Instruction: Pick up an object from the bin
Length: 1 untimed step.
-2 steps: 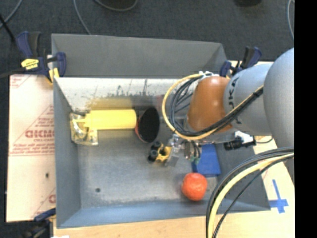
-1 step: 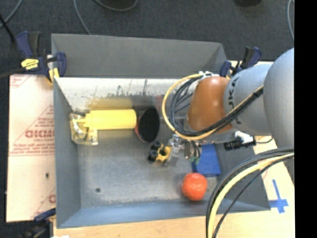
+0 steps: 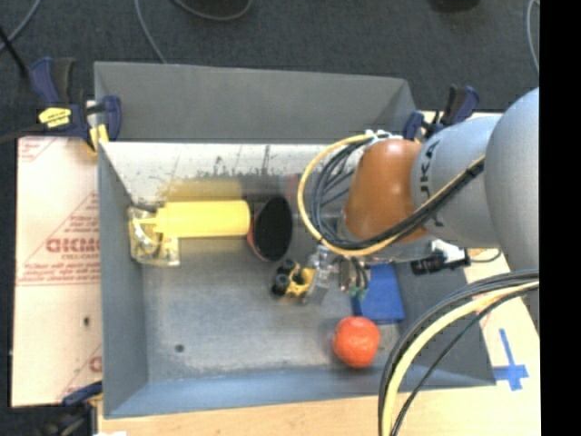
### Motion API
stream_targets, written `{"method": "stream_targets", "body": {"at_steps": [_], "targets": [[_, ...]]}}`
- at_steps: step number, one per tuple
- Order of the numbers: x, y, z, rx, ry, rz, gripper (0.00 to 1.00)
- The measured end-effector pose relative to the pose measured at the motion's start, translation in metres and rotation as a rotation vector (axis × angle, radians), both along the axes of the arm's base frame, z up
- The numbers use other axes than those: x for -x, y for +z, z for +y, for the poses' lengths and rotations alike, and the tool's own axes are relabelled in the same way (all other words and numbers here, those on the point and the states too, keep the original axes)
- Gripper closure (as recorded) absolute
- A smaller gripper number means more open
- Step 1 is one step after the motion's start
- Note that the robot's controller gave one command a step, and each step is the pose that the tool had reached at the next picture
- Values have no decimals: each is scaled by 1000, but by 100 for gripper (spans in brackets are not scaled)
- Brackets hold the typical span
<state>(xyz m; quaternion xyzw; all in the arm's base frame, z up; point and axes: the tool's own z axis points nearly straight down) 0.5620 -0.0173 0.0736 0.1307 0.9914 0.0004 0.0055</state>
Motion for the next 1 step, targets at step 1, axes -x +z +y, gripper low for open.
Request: {"method": "stream_targets", "body": {"at_steps": [1], "targets": [[1,11,0,-1,0,5,100]]}}
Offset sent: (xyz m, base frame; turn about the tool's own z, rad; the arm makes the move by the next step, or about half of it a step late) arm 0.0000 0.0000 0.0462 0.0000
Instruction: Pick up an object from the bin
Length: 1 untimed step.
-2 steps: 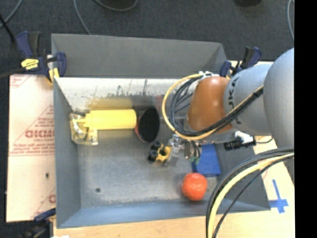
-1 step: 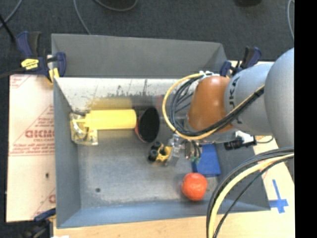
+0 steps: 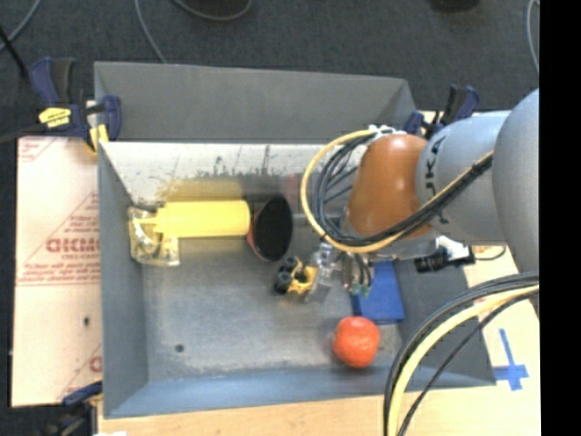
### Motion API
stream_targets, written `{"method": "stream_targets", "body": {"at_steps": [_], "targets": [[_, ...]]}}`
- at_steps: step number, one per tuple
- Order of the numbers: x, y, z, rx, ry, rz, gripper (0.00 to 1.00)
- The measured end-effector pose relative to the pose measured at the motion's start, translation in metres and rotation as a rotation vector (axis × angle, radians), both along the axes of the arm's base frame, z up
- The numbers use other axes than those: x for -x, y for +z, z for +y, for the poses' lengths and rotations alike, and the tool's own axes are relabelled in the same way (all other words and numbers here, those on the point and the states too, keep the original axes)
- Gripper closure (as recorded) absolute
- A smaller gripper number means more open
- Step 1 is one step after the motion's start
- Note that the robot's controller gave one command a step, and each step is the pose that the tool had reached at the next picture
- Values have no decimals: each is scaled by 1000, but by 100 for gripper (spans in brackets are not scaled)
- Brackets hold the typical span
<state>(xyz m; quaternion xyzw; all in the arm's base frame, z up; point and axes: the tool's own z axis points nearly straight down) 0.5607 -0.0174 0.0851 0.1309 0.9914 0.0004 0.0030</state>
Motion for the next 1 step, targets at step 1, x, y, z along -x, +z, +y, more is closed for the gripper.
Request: {"method": "stream_targets", "body": {"at_steps": [1], "targets": [[-1,18,0,0,1,-5,100]]}}
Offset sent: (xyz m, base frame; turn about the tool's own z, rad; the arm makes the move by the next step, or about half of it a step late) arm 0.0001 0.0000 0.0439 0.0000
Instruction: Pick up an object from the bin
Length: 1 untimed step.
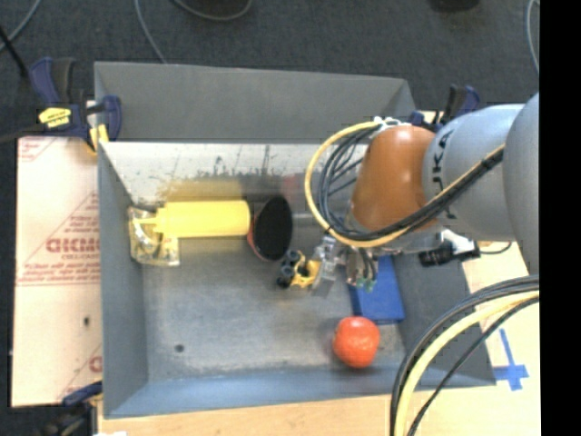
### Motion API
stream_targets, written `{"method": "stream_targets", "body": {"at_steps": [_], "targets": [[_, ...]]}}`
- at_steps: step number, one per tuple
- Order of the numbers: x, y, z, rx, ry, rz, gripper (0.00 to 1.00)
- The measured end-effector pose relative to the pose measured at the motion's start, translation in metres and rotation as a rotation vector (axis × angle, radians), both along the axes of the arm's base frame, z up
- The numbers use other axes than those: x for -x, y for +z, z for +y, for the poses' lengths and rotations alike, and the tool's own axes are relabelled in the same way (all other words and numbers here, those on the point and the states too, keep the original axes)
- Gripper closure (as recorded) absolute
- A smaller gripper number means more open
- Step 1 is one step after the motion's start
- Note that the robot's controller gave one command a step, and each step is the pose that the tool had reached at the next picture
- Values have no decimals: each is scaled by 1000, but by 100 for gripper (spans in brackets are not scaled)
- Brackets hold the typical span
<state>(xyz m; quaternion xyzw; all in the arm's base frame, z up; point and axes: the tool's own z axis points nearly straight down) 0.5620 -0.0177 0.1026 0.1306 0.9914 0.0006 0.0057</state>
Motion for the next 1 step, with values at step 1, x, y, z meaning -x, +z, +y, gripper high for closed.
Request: {"method": "stream_targets", "body": {"at_steps": [1], "targets": [[-1,10,0,0,0,-4,100]]}}
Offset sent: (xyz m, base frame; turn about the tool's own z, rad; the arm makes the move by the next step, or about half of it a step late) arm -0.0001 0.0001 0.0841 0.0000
